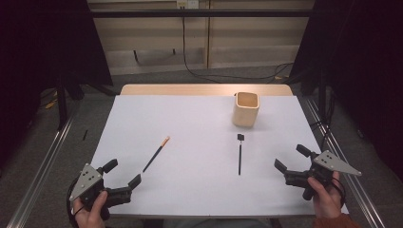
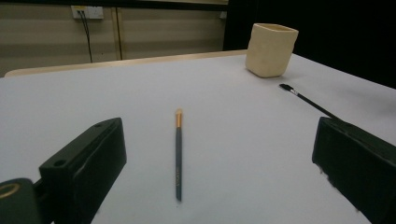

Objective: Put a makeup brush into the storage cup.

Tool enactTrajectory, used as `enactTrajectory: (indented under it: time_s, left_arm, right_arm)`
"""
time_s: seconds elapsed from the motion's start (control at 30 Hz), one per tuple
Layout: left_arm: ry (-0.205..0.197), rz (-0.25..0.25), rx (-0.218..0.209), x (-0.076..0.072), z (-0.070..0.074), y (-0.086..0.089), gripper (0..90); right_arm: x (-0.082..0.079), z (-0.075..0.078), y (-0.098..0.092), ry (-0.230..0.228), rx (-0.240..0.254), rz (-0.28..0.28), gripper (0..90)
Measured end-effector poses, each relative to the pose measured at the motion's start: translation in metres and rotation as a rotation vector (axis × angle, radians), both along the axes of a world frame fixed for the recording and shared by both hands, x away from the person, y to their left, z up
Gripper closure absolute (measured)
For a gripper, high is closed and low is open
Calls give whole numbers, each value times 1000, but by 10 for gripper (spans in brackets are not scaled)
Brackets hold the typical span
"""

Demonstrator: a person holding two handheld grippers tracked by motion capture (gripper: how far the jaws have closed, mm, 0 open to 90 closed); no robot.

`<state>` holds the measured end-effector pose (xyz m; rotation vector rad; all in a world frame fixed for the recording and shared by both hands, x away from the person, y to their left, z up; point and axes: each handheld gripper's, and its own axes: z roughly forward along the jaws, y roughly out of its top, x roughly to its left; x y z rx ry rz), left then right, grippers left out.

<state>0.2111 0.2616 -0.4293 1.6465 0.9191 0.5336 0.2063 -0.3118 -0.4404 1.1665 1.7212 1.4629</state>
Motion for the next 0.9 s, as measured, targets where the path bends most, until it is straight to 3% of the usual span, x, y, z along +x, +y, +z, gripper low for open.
enactTrajectory:
  time_s: [0.1, 0.17, 0.23, 0.33, 0.47, 0.53, 0.8, 0.83, 0.9]
  left_arm:
    - [4, -1, 7, 2, 0, -1, 29]
    - [5, -13, -25, 1, -1, 0, 29]
    - [-8, 13, -7, -2, 0, 1, 30]
    - [-14, 19, -14, -3, 1, 1, 30]
    - [-18, 5, -14, -4, 2, 0, 29]
    - [-4, -5, 5, -4, 1, -2, 30]
    - [4, -31, 11, -4, 3, -7, 29]
    - [8, -21, 33, -4, 4, -9, 23]
    - [12, -25, 38, -3, 5, -9, 19]
  right_arm:
    - [1, -1, -2, 3, 5, 5, 0]
    - [1, 0, -2, -2, 12, 11, 0]
    - [0, 0, -1, -1, 17, 19, 0]
    - [-2, 2, -1, -15, 15, 21, 0]
    - [-4, 3, -1, -19, 10, 29, 0]
    - [-5, 4, -1, -20, 15, 37, 0]
    - [-6, 5, 1, -17, 17, 59, 2]
    - [-6, 5, 1, -13, 20, 60, 3]
    - [-6, 4, 0, -10, 17, 65, 8]
